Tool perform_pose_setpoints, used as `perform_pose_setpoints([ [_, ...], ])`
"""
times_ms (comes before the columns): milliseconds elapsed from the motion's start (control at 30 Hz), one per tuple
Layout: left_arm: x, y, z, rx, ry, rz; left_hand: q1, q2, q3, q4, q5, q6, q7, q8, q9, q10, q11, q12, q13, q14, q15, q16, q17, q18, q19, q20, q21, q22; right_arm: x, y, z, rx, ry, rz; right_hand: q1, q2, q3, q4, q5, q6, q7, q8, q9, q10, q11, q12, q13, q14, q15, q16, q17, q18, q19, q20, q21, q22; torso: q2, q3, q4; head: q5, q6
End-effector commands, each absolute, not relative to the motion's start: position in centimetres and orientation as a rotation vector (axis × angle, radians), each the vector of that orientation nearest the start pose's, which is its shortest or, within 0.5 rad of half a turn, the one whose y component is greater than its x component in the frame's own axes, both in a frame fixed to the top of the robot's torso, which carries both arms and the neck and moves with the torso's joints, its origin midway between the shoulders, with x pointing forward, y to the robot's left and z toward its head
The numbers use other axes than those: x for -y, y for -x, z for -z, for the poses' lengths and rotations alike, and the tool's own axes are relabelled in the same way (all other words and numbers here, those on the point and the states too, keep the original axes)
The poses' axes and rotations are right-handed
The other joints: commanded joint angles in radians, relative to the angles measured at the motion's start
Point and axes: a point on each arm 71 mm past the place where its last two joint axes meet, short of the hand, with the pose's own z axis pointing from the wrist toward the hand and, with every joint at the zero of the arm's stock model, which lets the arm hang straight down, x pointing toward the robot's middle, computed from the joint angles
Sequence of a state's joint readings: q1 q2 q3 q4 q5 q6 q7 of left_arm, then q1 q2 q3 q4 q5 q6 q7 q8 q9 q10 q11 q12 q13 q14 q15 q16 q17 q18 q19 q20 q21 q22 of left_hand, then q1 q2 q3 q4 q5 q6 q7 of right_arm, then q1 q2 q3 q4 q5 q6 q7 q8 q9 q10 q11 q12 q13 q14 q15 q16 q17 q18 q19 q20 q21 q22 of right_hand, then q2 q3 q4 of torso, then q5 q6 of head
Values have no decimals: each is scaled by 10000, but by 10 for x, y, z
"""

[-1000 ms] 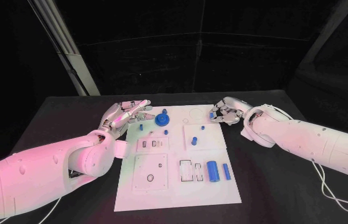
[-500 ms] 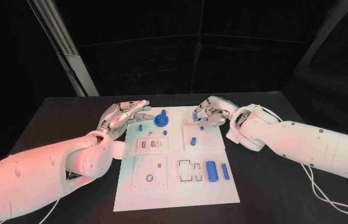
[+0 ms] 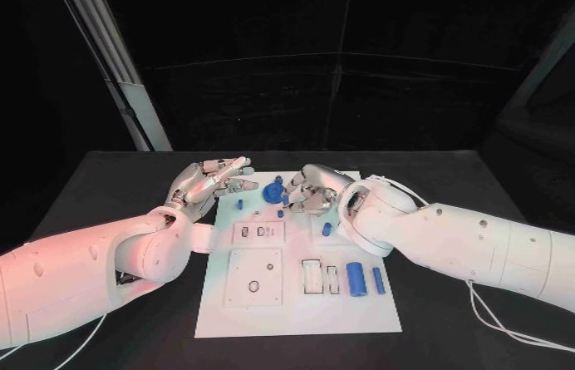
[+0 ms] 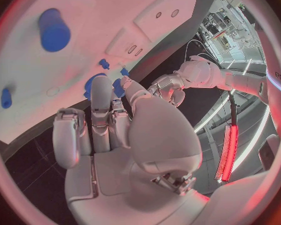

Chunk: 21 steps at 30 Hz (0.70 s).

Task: Assemble the parts on the task board

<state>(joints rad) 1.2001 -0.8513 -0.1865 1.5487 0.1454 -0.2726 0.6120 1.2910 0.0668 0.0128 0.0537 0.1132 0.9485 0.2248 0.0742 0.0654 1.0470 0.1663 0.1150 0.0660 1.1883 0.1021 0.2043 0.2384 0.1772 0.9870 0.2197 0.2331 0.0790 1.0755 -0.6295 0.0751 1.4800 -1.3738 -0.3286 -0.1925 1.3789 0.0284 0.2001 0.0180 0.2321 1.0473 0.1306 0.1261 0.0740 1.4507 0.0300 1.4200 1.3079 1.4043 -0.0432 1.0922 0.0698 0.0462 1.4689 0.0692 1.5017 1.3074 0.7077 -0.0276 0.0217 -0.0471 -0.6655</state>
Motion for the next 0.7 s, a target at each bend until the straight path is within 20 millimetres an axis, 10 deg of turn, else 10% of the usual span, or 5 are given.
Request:
perform_pose_setpoints([
  [33, -209, -465, 216, -13342, 11902, 16550, -12, 103, 2, -80, -9, -59, 6, -31, -5, -44, -2, -34, -7, -41, 52, -50, 9, 68, 74, 8, -36, -11, 100, -477, 208, -17264, 614, -7564, -120, -25, 109, 1, -105, 309, -161, 43, 116, -25, -15, -54, 850, 10, -49, -13, -5, -77, 126, -75, -2, 804, 14, 6, 8, 88, -43],
  [700, -210, -467, 215, -13306, 11875, 16505, -3, 103, 5, -93, -9, -58, 3, -30, -5, -41, -5, -33, -6, -40, 50, -54, 14, 69, 77, 8, -40, -14, 60, -463, 225, -17597, 1956, -7659, -217, -85, 125, 8, -217, 312, -156, 30, 117, -25, -10, -59, 853, 15, -47, -19, -5, -76, 125, -76, -6, 801, 17, 33, -27, 317, -198],
])
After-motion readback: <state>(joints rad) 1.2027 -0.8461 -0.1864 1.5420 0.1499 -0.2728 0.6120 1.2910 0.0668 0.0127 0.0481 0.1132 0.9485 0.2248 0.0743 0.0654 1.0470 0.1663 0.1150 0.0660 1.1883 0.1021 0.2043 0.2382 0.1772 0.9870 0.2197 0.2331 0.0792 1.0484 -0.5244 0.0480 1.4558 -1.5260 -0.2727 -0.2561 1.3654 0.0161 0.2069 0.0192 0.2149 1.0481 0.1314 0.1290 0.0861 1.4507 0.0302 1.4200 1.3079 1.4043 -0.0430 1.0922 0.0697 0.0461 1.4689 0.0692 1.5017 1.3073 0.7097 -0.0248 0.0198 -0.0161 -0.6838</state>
